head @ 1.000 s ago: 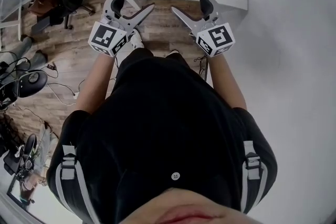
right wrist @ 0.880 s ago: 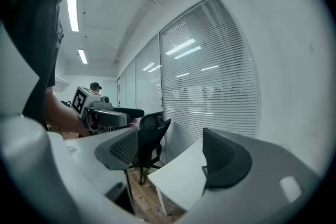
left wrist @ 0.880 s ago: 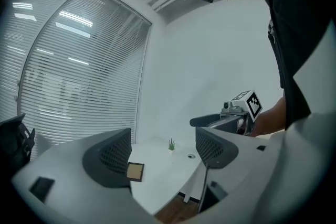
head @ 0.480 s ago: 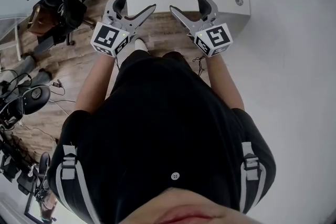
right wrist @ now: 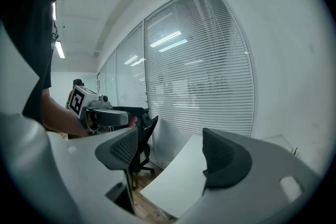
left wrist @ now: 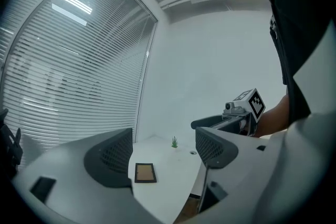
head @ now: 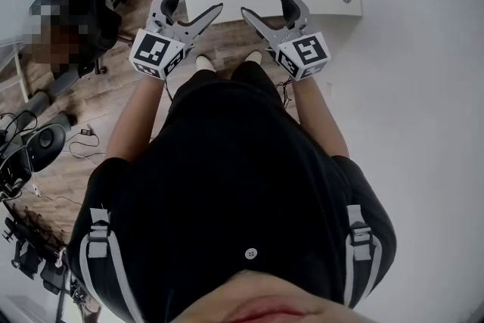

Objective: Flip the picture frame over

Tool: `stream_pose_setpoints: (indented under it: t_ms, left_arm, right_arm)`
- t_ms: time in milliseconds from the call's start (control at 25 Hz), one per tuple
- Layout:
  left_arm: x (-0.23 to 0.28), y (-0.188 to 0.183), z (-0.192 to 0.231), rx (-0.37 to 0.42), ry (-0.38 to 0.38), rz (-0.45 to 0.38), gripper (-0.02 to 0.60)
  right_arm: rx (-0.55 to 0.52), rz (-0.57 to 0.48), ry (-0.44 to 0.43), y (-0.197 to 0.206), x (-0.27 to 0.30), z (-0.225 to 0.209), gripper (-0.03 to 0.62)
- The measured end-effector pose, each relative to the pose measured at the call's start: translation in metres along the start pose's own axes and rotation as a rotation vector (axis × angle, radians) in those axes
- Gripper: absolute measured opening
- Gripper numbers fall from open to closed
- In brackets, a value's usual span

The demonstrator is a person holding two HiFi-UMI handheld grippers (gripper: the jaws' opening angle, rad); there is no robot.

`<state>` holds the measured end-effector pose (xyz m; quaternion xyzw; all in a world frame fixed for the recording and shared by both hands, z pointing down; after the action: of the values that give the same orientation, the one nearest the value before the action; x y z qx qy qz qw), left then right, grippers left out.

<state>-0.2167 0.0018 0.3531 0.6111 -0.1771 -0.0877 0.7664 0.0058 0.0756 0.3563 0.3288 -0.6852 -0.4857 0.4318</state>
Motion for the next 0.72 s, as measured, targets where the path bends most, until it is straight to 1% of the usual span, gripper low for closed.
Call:
stream_pose_setpoints:
  t_ms: [160,320,720]
  left_arm:
    - [0.011,0.001,0.01,-0.01,0.003,0.007,0.377]
    - [0.028,0.0,0.022,-0.01,-0.007,0.013,0.377]
    - [0.093,-0.003,0.053,0.018,-0.075,0.051,0.377]
  right_arm:
    - [0.007,0.01,0.012,0.001,0.009,-0.012,0.383]
    - [0.021,0.01,0.007,0.001,0.023,-0.033,0.383]
    - [0.039,-0.002,-0.047,-0.001,0.069,-0.115,0.383]
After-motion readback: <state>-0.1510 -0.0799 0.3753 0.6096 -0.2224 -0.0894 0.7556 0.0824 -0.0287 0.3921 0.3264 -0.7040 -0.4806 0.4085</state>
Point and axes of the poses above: the fingertips, and each gripper's own axes: x forward along the fingers, z to its left, y out of its underside, the point moved 9 cm from there along -x, backward along the fingers, and after that the axes turned 5 degrees about y, right-handed, at the moved point
